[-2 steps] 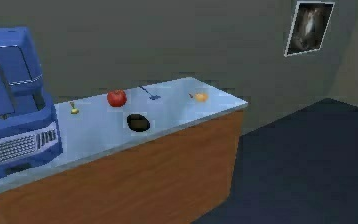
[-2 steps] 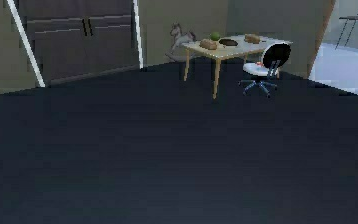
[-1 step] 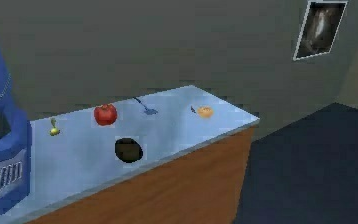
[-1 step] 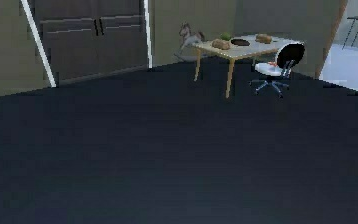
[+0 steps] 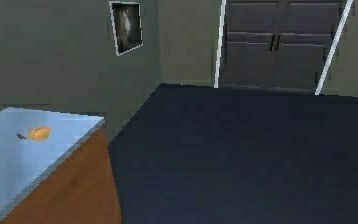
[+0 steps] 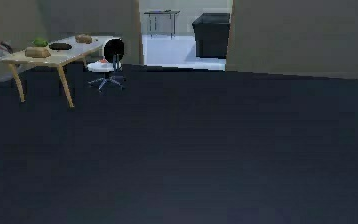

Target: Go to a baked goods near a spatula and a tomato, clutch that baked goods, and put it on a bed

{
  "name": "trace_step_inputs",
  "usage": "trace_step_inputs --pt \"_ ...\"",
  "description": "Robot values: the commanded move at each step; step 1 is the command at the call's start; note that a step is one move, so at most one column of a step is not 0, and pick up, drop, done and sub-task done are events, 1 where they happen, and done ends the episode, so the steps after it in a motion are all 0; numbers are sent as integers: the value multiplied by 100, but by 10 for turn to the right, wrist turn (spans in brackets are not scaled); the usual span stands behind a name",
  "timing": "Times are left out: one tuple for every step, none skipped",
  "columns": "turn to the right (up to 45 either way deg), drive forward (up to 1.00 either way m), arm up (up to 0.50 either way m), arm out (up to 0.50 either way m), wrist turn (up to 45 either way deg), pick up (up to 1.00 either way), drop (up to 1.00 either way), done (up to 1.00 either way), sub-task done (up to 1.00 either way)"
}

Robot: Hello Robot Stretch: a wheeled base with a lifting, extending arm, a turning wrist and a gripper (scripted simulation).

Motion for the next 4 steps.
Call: trace_step_inputs --pt "450 0 0 0 0 0 0 0 0" --pt "0 20 0 0 0 0 0 0 0" --pt "-450 0 0 0 0 0 0 0 0" --pt "-180 0 0 0 0 0 0 0 0"
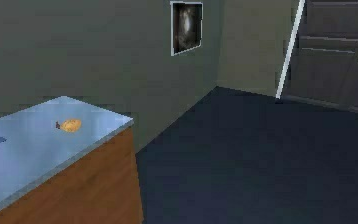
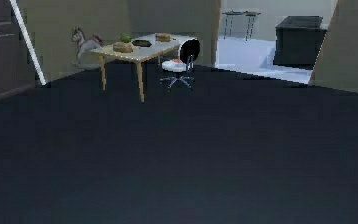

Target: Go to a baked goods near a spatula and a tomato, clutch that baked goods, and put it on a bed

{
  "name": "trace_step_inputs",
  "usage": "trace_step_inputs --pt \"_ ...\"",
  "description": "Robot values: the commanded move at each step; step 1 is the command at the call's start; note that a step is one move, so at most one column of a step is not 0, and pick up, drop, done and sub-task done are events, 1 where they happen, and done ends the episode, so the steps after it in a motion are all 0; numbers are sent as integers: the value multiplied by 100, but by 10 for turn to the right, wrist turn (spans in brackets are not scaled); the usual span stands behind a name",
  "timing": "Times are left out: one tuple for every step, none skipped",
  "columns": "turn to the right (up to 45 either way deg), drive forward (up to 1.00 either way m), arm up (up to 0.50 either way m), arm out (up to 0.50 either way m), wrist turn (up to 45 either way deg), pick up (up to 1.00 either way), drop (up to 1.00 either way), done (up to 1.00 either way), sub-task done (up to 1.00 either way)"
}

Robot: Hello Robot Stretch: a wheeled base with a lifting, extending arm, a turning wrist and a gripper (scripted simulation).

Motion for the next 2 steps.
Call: trace_step_inputs --pt "0 10 0 0 0 0 0 0 0" --pt "-450 0 0 0 0 0 0 0 0"
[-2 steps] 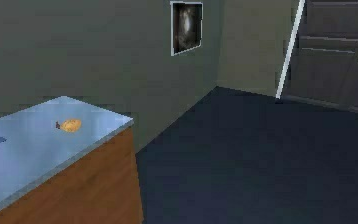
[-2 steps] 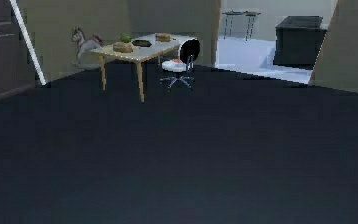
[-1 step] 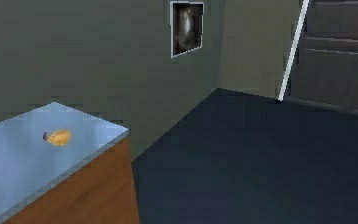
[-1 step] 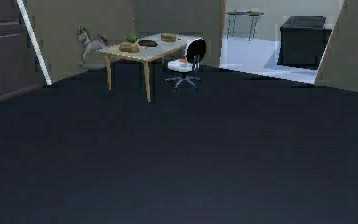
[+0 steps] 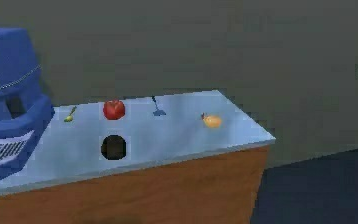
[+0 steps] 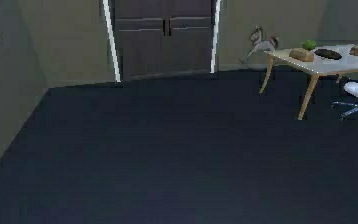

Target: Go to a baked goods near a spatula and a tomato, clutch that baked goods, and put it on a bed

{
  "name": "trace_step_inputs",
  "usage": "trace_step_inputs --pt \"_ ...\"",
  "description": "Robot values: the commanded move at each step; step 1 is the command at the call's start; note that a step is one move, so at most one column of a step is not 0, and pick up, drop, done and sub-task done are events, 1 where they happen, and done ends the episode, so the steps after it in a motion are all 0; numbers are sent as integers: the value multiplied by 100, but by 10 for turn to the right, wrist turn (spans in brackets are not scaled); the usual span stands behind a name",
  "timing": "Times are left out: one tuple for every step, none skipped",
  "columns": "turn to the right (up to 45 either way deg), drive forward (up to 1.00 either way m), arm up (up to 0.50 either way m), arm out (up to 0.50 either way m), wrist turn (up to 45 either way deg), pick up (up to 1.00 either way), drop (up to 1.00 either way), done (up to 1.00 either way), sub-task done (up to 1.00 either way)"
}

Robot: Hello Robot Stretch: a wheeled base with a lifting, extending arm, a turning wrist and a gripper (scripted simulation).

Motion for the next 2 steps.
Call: trace_step_inputs --pt "-450 0 0 0 0 0 0 0 0" --pt "-300 0 0 0 0 0 0 0 0"
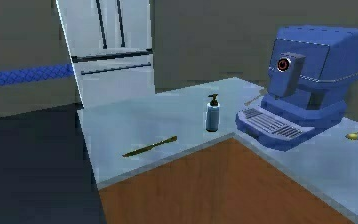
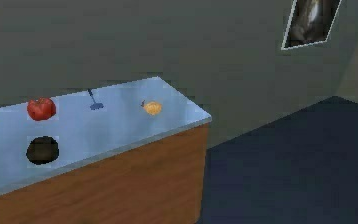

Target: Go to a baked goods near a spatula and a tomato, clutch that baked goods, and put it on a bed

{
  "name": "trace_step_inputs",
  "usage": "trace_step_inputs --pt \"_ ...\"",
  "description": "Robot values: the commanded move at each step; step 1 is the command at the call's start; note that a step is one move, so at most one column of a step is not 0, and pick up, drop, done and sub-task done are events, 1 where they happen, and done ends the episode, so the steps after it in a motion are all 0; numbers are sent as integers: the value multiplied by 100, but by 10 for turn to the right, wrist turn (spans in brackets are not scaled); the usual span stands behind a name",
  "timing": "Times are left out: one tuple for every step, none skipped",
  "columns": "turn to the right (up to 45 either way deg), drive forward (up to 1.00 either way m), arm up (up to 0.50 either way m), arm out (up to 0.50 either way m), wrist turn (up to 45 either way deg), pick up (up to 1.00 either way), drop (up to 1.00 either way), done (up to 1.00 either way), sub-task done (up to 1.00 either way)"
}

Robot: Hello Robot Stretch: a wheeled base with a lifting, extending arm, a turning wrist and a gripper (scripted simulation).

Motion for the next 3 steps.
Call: trace_step_inputs --pt "-30 0 0 0 0 0 0 0 0" --pt "450 0 0 0 0 0 0 0 0" --pt "150 0 0 0 0 0 0 0 0"
